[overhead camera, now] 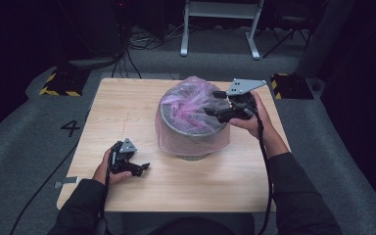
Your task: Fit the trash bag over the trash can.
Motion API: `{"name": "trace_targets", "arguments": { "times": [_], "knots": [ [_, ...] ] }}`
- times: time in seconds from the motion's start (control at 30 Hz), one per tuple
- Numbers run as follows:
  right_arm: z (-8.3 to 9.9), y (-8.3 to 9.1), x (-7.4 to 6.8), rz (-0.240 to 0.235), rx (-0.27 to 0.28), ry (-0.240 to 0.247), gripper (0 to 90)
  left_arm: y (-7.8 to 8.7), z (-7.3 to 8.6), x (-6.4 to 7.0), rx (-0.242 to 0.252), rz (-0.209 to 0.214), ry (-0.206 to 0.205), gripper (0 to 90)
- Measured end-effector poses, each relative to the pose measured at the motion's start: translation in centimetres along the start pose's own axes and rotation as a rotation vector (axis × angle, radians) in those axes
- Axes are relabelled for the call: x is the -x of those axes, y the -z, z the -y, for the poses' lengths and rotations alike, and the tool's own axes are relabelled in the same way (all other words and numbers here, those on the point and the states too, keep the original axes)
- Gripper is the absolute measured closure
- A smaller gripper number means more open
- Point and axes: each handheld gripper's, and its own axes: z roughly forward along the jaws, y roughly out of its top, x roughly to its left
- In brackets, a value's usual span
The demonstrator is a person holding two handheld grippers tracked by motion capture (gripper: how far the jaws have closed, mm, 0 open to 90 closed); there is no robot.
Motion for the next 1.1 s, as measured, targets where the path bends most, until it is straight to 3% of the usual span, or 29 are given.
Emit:
{"name": "trace_targets", "arguments": {
  "times": [0.17, 0.2, 0.27, 0.3, 0.33, 0.47, 0.57, 0.7, 0.83, 1.0, 1.07, 1.1],
  "knots": [
    [-0.6, -1.3, 0.1, -0.011, -0.041, 0.011, 35.6, 0.0, 0.0, 0.0, 0.0, 0.0, 0.0, 10.5],
    [-1.0, -1.9, 0.0, -0.028, -0.07, 0.037, 40.5, 0.0, 0.0, 0.0, 0.001, 0.0, 0.0, 10.5],
    [-1.1, -2.1, -0.1, -0.031, -0.083, 0.051, 41.2, 0.0, 0.0, 0.0, 0.0, 0.0, 0.0, 10.5],
    [-1.3, -2.5, -0.3, -0.037, -0.104, 0.068, 43.9, 0.0, 0.0, 0.0, 0.0, 0.0, 0.0, 10.5],
    [-1.5, -3.3, -0.6, -0.067, -0.159, 0.104, 46.1, 0.0, 0.0, 0.0, 0.001, 0.0, 0.001, 10.5],
    [-1.6, -4.8, -1.1, -0.084, -0.289, 0.165, 46.0, 0.0, 0.0, 0.0, 0.0, 0.0, 0.0, 10.5],
    [-1.5, -5.9, -1.1, -0.089, -0.373, 0.162, 44.7, 0.0, 0.0, 0.0, 0.0, 0.0, 0.0, 10.5],
    [-1.6, -6.5, -1.0, -0.1, -0.42, 0.156, 42.1, 0.0, 0.0, 0.0, 0.0, 0.0, 0.0, 10.5],
    [-1.4, -7.3, -0.7, -0.118, -0.551, 0.16, 38.3, 0.0, 0.0, 0.0, 0.0, 0.0, 0.0, 10.5],
    [-1.2, -8.0, -0.5, -0.134, -0.64, 0.164, 35.6, 0.0, 0.0, 0.0, 0.0, 0.0, 0.0, 10.5],
    [-1.2, -8.2, -0.4, -0.133, -0.667, 0.187, 33.5, 0.0, 0.0, 0.0, 0.0, 0.0, 0.0, 10.5],
    [-1.2, -8.3, -0.5, -0.131, -0.682, 0.172, 32.8, 0.0, 0.0, 0.0, 0.0, 0.0, 0.0, 10.5]
  ]
}}
